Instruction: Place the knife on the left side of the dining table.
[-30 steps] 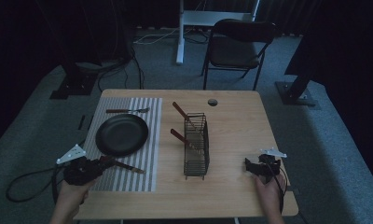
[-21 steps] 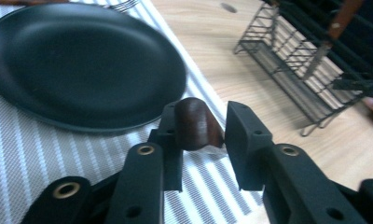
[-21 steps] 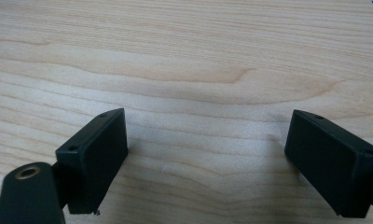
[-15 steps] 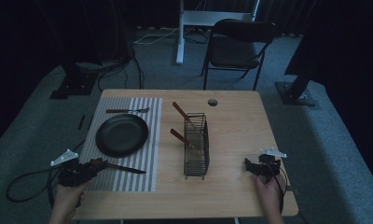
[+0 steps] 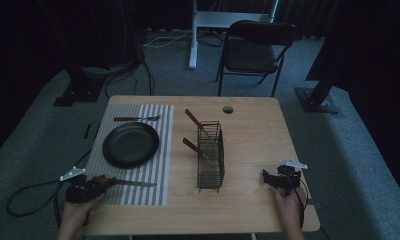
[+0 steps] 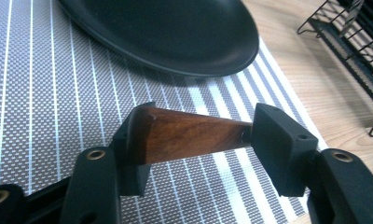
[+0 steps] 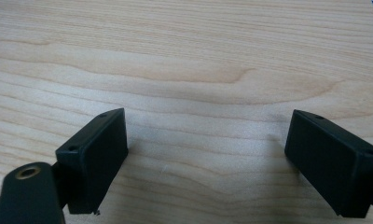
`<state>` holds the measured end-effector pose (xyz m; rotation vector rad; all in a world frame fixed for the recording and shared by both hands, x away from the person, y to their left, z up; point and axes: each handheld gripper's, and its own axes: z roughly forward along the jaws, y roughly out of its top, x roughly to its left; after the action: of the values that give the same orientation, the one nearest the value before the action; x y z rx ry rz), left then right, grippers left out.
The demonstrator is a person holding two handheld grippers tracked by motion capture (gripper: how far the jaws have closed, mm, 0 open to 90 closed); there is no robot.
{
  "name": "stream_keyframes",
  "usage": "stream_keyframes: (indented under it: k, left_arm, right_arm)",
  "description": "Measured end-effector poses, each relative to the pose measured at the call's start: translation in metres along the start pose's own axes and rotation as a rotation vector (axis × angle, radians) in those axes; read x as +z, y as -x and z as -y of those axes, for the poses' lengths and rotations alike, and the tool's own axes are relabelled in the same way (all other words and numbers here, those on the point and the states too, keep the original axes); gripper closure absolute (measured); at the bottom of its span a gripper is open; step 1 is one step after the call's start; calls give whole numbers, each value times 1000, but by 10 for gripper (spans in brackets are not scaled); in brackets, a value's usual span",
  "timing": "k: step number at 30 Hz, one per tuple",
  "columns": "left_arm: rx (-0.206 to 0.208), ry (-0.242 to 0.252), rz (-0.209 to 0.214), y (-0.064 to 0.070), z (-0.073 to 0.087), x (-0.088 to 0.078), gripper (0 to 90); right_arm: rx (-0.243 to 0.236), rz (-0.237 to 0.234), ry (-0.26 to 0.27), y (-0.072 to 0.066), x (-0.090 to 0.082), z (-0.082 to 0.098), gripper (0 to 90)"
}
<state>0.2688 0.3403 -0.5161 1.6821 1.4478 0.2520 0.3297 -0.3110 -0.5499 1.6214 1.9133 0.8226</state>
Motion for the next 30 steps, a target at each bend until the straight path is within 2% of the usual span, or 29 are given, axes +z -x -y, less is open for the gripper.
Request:
stream_keyframes:
  k: [6, 20, 26, 30]
  left_arm:
    - [-30, -28, -10, -4, 2, 7, 363]
    - [-32, -75, -37, 1, 2, 18, 314]
    - [-41, -113, -43, 0, -1, 20, 298]
    - [-52, -161, -41, -2, -3, 23, 283]
  right_arm:
    - [0, 0, 0, 0, 0, 0, 121]
    - [0, 0, 0, 0, 0, 0, 121]
    - [0, 0, 0, 0, 0, 0, 121]
    - [0, 0, 0, 0, 0, 0, 121]
